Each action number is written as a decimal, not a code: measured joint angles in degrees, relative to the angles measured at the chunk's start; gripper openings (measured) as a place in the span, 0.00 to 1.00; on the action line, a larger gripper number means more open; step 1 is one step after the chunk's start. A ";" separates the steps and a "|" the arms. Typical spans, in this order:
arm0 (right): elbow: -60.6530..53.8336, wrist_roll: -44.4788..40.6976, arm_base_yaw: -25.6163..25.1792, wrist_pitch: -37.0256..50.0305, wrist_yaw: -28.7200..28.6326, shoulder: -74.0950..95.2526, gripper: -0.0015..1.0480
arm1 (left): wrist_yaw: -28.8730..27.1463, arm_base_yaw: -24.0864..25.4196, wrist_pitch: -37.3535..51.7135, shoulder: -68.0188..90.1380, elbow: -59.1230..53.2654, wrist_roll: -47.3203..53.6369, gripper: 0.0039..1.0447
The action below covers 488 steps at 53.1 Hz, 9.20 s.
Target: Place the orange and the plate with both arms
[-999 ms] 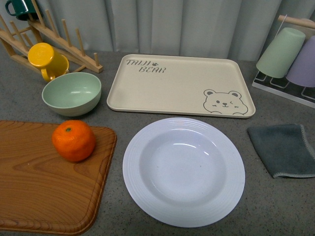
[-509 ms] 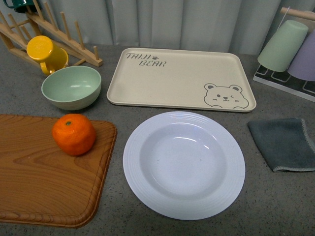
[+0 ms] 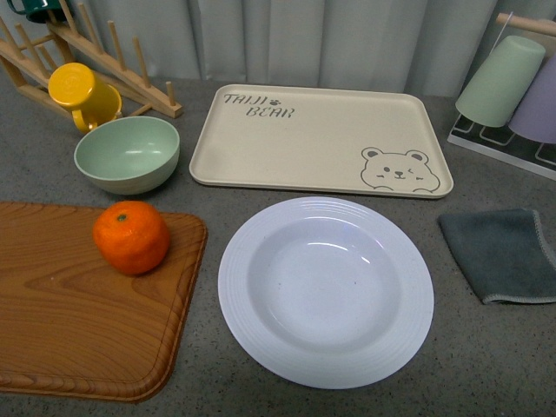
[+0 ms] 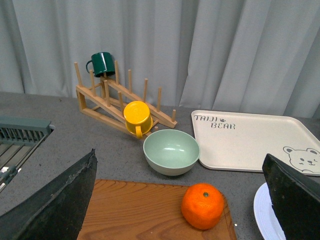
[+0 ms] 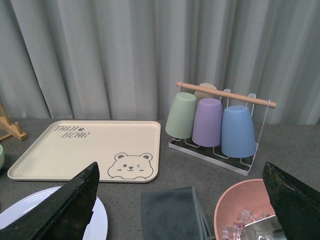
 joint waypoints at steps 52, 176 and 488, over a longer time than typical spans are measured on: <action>0.00 0.00 0.00 0.00 0.00 0.00 0.91 | 0.00 0.00 0.00 0.00 0.00 0.00 0.94; 0.00 0.00 0.00 0.00 0.02 0.00 0.91 | 3.08 -11.96 6.40 108.96 44.74 -4.31 0.94; 14.60 10.86 -6.14 21.84 -17.75 68.24 0.91 | 0.07 0.00 0.00 0.04 0.00 0.00 0.94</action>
